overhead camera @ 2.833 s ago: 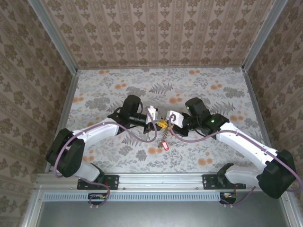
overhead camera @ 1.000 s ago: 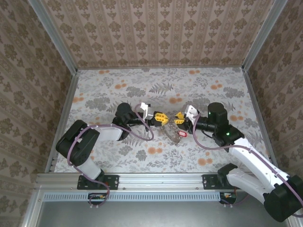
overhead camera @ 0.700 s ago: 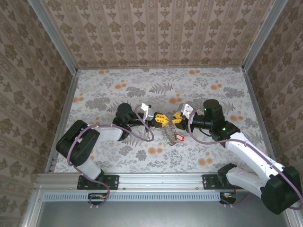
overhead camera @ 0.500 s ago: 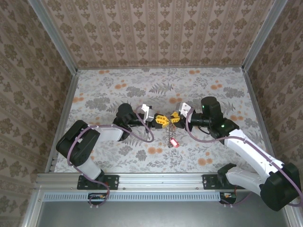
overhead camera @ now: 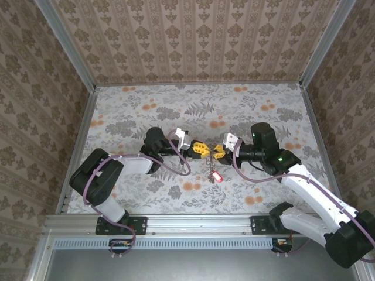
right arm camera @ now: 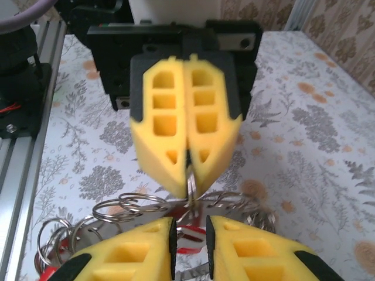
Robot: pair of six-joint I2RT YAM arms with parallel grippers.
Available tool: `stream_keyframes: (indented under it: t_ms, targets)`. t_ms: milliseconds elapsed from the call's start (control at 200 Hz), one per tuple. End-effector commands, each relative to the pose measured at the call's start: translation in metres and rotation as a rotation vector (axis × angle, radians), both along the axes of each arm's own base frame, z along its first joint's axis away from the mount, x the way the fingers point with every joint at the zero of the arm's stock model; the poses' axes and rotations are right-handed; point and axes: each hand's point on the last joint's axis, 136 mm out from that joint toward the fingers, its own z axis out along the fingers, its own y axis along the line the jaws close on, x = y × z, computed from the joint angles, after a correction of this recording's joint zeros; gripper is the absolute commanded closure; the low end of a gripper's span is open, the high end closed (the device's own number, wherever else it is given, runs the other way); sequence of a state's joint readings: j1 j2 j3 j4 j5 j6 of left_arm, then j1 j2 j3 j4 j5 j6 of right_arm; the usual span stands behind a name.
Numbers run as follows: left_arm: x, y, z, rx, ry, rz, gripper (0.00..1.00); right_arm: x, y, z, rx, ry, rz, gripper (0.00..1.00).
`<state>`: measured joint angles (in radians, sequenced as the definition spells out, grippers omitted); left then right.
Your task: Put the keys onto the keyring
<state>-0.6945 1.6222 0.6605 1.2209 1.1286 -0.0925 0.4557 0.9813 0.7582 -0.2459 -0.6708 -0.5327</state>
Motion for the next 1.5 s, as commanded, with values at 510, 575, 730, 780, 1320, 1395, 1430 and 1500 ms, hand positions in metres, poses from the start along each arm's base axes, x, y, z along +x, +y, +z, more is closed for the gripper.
stream_keyframes:
  t_ms: [510,575,730,780,1320,1395,1430,1500]
  targets:
    - [-0.008,-0.008,0.027,-0.068,-0.063,-0.037,1.0,-0.009,-0.001,0.0,-0.014,-0.06,0.018,0.81]
    - [-0.009,-0.008,0.027,-0.068,-0.064,-0.039,1.0,-0.008,-0.006,0.001,-0.001,-0.072,-0.009,0.81]
    - [-0.01,-0.008,0.027,-0.066,-0.062,-0.05,1.0,-0.01,-0.014,0.003,0.014,-0.078,-0.041,0.82]
    - [-0.01,-0.008,0.026,-0.065,-0.062,-0.053,1.0,-0.008,-0.015,0.003,0.016,-0.082,-0.057,0.8]
    - [-0.014,-0.009,0.029,-0.065,-0.061,-0.069,1.0,0.005,0.003,0.019,0.063,-0.089,0.011,0.78]
    - [-0.014,-0.009,0.028,-0.063,-0.059,-0.074,1.0,0.006,0.003,0.02,0.061,-0.097,0.006,0.78]
    - [-0.015,-0.009,0.028,-0.063,-0.059,-0.076,1.0,0.007,0.002,0.02,0.06,-0.1,0.004,0.77]
    - [-0.014,-0.009,0.027,-0.06,-0.056,-0.076,1.0,0.006,0.002,0.02,0.056,-0.103,0.005,0.77]
